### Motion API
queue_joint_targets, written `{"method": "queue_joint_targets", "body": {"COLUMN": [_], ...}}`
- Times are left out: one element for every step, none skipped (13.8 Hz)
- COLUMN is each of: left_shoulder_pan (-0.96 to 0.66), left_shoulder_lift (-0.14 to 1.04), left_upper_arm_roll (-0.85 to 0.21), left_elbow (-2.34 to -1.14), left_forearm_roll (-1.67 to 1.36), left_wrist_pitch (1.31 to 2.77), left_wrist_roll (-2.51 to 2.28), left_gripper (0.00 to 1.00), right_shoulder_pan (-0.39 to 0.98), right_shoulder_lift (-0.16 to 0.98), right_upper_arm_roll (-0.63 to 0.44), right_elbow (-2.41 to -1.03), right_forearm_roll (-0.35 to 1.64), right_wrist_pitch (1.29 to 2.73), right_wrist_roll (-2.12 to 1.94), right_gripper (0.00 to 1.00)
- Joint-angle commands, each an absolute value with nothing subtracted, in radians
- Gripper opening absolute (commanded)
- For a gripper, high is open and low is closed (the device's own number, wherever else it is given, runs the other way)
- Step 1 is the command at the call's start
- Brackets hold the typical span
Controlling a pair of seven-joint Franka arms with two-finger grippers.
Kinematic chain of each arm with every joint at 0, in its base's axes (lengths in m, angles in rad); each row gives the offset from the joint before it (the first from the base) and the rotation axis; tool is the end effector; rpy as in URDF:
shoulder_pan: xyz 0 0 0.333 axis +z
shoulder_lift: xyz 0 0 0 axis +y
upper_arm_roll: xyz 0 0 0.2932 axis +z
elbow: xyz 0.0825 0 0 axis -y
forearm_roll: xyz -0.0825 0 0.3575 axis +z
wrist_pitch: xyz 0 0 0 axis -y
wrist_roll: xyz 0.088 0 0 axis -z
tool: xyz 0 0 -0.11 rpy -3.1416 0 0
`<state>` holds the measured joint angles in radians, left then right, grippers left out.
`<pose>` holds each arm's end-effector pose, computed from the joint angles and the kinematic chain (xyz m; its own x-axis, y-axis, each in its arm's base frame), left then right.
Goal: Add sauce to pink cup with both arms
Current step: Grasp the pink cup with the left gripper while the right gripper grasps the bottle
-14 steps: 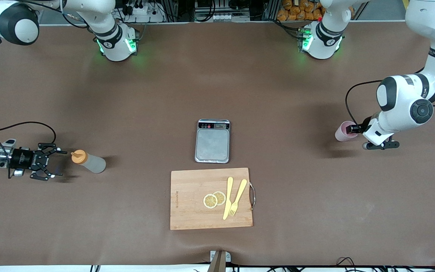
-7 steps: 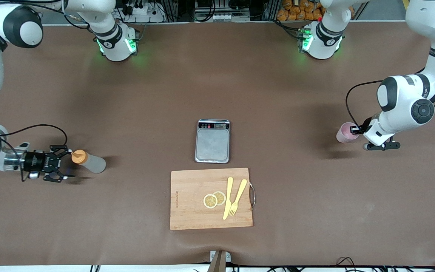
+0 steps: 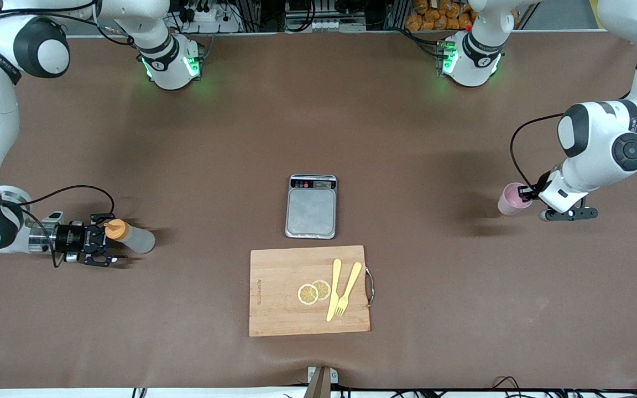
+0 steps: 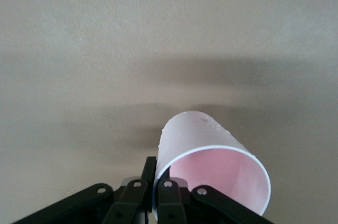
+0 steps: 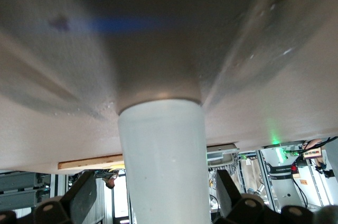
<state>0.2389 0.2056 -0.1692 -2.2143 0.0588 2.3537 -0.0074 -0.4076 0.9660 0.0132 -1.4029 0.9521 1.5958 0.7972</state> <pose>0.5181 0.0369 0.2752 0.9974 0.0368 -0.0626 0.0366 -0.9993 -0.0051 0.6018 -0.1567 0.1259 -0.0919 -0.4165 -0.9045 -0.9946 -0.0048 0.1032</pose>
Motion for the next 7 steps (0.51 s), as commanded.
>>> {"method": "queue_joint_targets", "body": {"left_shoulder_pan": [0.250, 0.249, 0.249, 0.249, 0.249, 0.247, 0.247], "left_shoulder_lift": [0.167, 0.169, 0.169, 0.169, 0.170, 0.170, 0.173], "left_upper_arm_roll": [-0.222, -0.239, -0.261, -0.284, -0.304, -0.333, -0.366], "left_elbow": [-2.221, -2.214, -2.210, -2.204, -2.189, -2.171, -2.151], "left_forearm_roll": [0.064, 0.064, 0.064, 0.064, 0.064, 0.064, 0.064], "left_wrist_pitch": [2.341, 2.341, 2.341, 2.335, 2.316, 2.280, 2.251], "left_wrist_roll": [-0.079, -0.113, -0.141, -0.176, -0.213, -0.251, -0.290], "left_gripper": [0.00, 0.00, 0.00, 0.00, 0.00, 0.00, 0.00], "right_shoulder_pan": [-0.408, -0.408, -0.408, -0.407, -0.407, -0.403, -0.399], "right_shoulder_lift": [0.969, 0.969, 0.969, 0.969, 0.969, 0.969, 0.971], "right_upper_arm_roll": [0.026, 0.026, 0.026, 0.026, 0.026, 0.028, 0.028], "right_elbow": [-1.393, -1.393, -1.394, -1.394, -1.394, -1.394, -1.394], "right_forearm_roll": [0.969, 0.969, 0.969, 0.969, 0.969, 0.969, 0.969], "right_wrist_pitch": [1.565, 1.562, 1.562, 1.560, 1.560, 1.557, 1.551], "right_wrist_roll": [0.799, 0.796, 0.796, 0.796, 0.796, 0.796, 0.795], "right_gripper": [1.00, 1.00, 1.00, 1.00, 0.99, 0.98, 0.98]}}
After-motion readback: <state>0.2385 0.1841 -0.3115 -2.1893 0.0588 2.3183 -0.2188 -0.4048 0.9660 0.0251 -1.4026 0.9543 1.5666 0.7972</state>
